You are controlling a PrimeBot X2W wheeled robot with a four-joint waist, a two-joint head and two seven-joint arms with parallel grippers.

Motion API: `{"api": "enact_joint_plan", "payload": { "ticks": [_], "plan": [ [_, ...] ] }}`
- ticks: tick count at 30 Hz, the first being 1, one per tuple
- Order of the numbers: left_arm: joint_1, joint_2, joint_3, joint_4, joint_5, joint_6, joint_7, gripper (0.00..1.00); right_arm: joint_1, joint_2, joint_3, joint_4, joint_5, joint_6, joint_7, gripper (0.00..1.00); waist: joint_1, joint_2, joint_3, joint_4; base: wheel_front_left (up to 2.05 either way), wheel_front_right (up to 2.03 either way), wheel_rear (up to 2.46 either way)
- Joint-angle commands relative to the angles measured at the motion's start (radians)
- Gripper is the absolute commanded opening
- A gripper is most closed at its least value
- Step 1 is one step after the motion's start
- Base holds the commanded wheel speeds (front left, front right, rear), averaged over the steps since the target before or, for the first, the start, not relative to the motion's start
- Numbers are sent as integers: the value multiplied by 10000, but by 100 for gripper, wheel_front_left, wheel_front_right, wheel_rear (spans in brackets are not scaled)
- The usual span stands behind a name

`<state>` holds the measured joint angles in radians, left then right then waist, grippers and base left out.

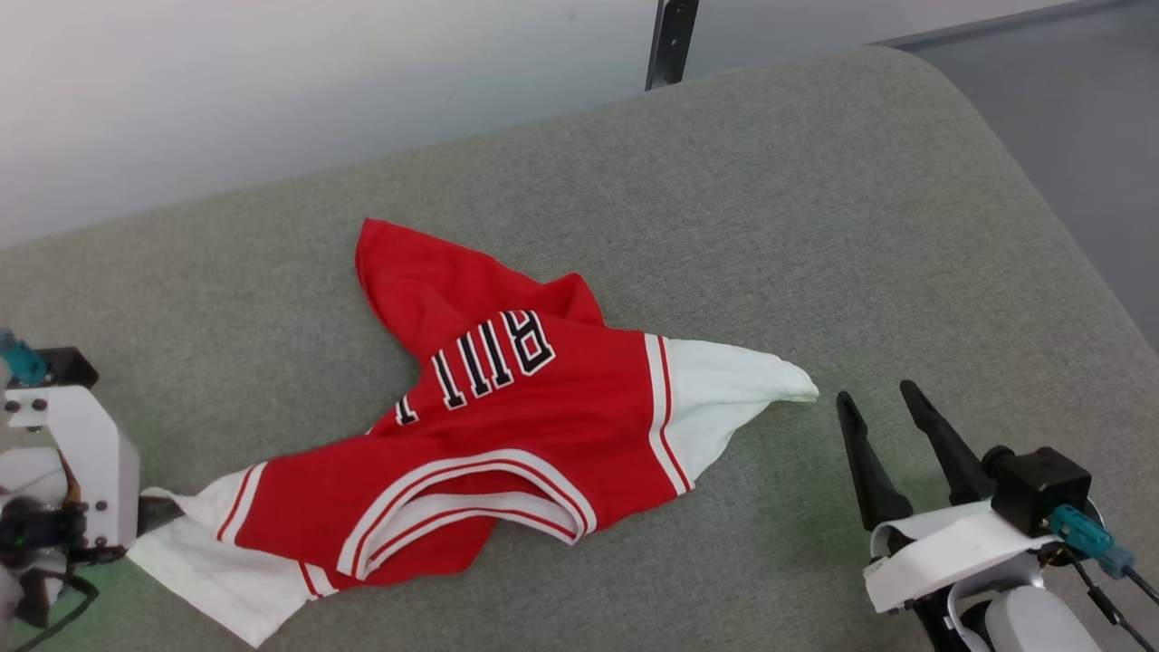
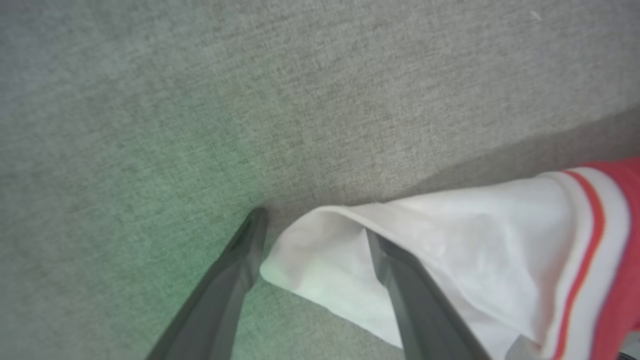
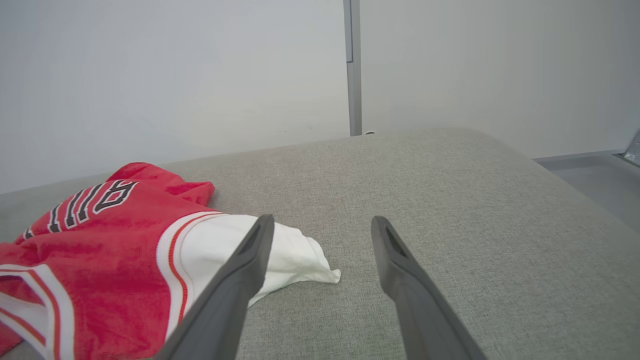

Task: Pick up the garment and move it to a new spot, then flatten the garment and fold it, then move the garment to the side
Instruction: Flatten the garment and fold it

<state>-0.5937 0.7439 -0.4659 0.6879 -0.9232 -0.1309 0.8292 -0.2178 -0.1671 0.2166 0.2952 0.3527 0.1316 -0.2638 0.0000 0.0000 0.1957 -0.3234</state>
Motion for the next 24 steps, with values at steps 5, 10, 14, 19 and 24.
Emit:
{"api": "enact_joint_plan", "payload": {
  "ticks": [5, 10, 14, 19, 24],
  "plan": [
    [187, -725, -513, 927, -205, 65, 1010, 93, -335, -120, 340, 241, 252, -17, 103, 100, 0, 0, -3, 73, 0, 0, 0],
    [63, -1024, -574, 1026, -327, 126, 1217, 0, -679, -523, 941, 189, 525, -17, 817, 100, 0, 0, -19, 199, 0, 0, 0],
    [-109, -1099, -564, 946, -299, 135, 1014, 0, -1226, -964, 1450, 33, 947, -17, 2016, 100, 0, 0, -2, 311, 0, 0, 0],
    [-232, -1215, -579, 867, -305, 105, 827, 0, -2040, -1793, 2632, -28, 1812, -17, 4339, 100, 0, 0, 23, 467, 0, 0, 0],
    [-265, -1320, -676, 690, -311, 53, 730, 0, -2743, -2486, 3858, -91, 2837, -17, 5951, 100, 0, 0, 48, 628, 0, 0, 0]
  ]
}}
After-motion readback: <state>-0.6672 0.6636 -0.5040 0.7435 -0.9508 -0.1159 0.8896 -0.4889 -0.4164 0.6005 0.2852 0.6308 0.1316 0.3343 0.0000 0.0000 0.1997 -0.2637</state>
